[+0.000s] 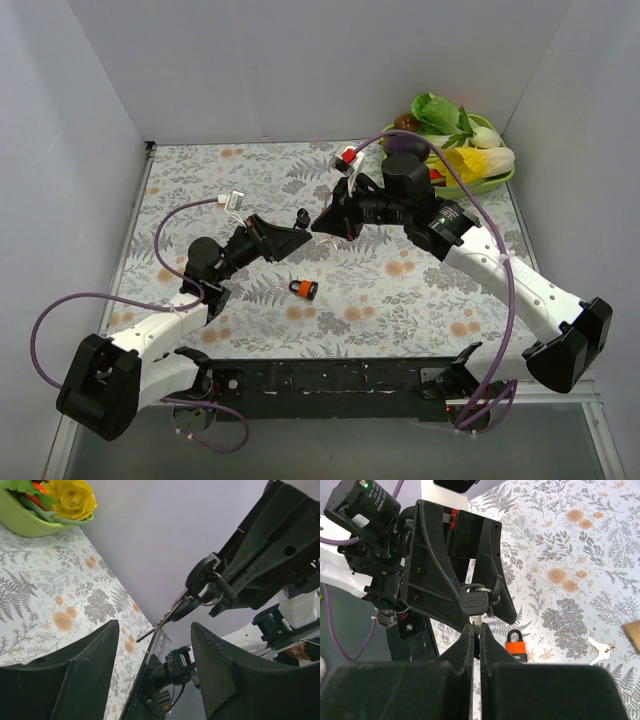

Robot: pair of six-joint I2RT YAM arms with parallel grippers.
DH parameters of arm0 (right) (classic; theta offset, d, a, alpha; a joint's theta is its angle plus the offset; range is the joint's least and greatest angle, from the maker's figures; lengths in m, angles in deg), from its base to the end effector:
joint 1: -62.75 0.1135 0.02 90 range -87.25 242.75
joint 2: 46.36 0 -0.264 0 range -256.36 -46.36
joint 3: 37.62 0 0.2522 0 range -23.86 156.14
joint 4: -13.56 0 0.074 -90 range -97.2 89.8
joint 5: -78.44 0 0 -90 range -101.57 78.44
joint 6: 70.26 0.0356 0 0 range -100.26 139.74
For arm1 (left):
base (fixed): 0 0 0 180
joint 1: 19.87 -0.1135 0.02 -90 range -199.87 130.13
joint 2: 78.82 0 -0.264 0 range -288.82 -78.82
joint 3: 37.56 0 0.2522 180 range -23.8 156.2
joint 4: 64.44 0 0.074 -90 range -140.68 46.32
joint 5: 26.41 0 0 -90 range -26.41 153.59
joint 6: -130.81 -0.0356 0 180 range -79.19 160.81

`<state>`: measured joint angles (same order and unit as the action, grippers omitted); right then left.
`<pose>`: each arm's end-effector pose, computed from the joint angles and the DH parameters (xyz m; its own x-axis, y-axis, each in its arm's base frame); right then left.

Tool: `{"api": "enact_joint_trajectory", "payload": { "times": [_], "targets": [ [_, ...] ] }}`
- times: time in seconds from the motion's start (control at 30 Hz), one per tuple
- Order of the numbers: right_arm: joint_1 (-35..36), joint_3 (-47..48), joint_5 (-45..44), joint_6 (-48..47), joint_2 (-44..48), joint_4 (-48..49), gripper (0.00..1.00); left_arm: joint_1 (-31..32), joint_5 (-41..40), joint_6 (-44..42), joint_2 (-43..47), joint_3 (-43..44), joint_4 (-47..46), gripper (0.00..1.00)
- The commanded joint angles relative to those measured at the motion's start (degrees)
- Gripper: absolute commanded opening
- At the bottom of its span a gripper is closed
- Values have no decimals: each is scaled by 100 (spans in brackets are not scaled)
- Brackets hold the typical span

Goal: Unlock with the key

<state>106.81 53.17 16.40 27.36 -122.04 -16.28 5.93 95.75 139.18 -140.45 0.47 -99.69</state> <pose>0.2041 0.2207 0.4082 -0.3058 -0.1329 -0.9428 -0.9076 0.3400 0.2464 0.1967 -0.1161 0.2659 -0.8553 -0.5168 0.0362 0.0579 -0.1649 -0.9846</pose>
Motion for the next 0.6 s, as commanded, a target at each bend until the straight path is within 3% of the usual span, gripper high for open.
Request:
{"api": "enact_joint_trajectory", "payload": {
  "times": [0.0, 0.1, 0.47, 0.57],
  "targets": [
    [16, 5, -11, 73, 159, 272, 1, 83, -131, 130, 10, 236, -451, 56],
    [16, -39, -19, 91, 150, 289, 1, 144, -184, 183, -34, 245, -565, 56],
    [7, -136, -318, 82, 194, 333, 1, 223, -193, 279, -34, 192, -460, 31],
    [7, -145, -388, 91, 211, 342, 1, 232, -158, 314, -60, 201, -407, 30]
  ]
}}
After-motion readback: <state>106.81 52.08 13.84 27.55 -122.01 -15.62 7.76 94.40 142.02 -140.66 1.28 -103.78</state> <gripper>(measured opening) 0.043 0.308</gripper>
